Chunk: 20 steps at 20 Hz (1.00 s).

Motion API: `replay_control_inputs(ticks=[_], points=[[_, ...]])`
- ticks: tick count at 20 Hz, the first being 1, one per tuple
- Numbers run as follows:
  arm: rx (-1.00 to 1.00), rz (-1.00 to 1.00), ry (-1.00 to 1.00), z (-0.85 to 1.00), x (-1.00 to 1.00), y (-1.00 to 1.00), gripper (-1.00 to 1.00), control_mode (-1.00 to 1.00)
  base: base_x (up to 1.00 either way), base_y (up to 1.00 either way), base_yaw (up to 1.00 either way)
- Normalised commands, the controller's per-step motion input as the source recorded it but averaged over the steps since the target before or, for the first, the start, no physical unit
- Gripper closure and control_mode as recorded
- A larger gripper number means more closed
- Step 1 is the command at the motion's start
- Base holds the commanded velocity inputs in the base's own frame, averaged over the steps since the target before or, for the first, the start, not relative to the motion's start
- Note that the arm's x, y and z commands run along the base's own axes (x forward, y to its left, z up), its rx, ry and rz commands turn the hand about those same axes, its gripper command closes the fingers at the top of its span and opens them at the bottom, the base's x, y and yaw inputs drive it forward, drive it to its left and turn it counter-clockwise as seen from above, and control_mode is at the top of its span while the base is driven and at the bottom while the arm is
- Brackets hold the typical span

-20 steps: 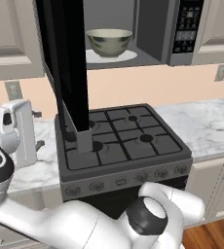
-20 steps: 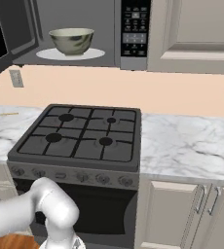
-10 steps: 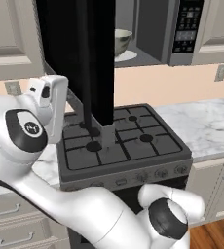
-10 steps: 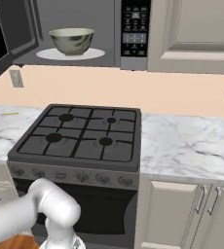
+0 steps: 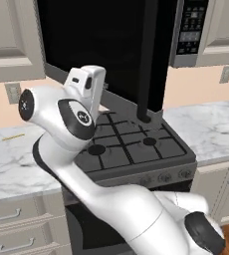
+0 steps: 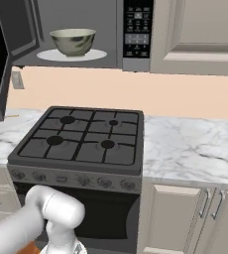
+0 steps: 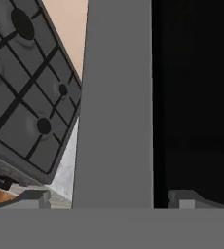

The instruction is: Pick the avocado from the sink and place it in the bowl. Then pick the bowl and place it in the microwave. Then close the microwave door and press the start button.

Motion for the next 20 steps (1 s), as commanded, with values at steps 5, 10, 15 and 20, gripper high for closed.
replay_control_inputs(ticks=[5,10,15,20], points=[[0.00,0.09,0.00,0.00,0.74,-0.72,-1.00,-1.00,0.00,0.00,0.00],[0.00,0.00,0.04,-0.01,0.17,-0.06,-1.00,-1.00,0.00,0.00,0.00],[0.00,0.00,0.01,0.02,0.88,-0.45,-1.00,-1.00,0.00,0.00,0.00],[0.01,0.00,0.00,0.24,0.94,-0.59,-1.00,-1.00,0.00,0.00,0.00]])
